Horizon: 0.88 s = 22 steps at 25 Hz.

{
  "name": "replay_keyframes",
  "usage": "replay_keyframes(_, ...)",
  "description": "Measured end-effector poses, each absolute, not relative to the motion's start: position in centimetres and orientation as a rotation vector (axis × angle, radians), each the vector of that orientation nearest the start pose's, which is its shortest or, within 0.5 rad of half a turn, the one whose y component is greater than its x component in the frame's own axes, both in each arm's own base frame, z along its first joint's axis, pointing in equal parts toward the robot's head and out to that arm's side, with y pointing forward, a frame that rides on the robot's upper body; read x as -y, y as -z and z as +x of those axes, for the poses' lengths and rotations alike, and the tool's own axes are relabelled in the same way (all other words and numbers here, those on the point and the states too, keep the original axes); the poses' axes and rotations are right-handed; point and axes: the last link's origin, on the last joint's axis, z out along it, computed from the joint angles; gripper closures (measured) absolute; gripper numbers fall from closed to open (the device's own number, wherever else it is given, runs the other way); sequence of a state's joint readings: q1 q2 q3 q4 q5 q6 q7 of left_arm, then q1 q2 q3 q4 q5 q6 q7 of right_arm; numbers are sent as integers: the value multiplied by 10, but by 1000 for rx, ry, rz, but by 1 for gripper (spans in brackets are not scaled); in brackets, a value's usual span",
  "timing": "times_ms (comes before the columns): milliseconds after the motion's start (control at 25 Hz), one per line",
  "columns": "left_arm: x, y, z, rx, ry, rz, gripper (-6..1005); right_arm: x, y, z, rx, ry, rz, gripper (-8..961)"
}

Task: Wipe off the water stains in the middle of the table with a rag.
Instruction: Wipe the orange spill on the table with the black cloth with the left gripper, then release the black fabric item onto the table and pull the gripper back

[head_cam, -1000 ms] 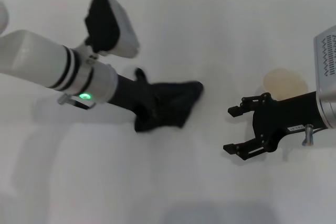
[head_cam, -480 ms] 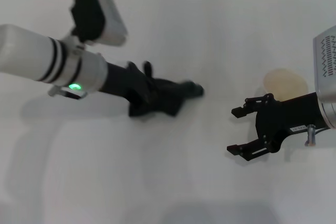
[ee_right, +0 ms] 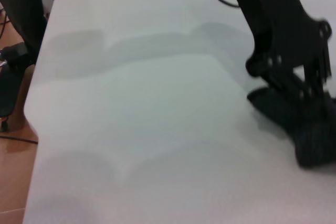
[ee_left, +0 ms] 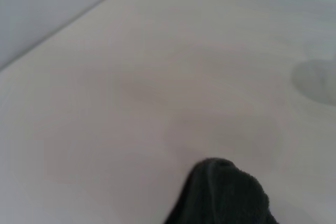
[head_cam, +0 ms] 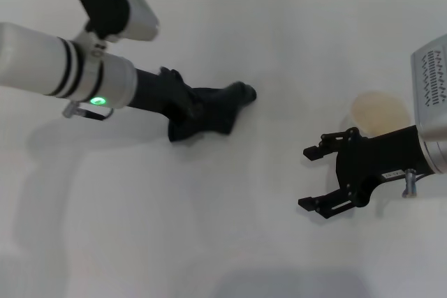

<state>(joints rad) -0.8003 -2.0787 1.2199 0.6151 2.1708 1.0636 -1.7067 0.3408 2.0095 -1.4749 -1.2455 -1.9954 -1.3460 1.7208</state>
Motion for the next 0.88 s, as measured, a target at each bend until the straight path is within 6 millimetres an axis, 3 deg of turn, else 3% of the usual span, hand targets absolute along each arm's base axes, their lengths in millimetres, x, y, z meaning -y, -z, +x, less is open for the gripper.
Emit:
replay_keyframes(280,-383,100,-180,290,-120,-2996,854,-310,23,213,-207,-53,-2975,84)
replay_keyframes(480,-362,101,-169,165,-100,-3090,844,-308,23,214,-217,-53,-2987,84)
replay_keyframes(880,-344,83,-198,209,-180,-3056,823,-309,21,214,-221,-59,-2981,84)
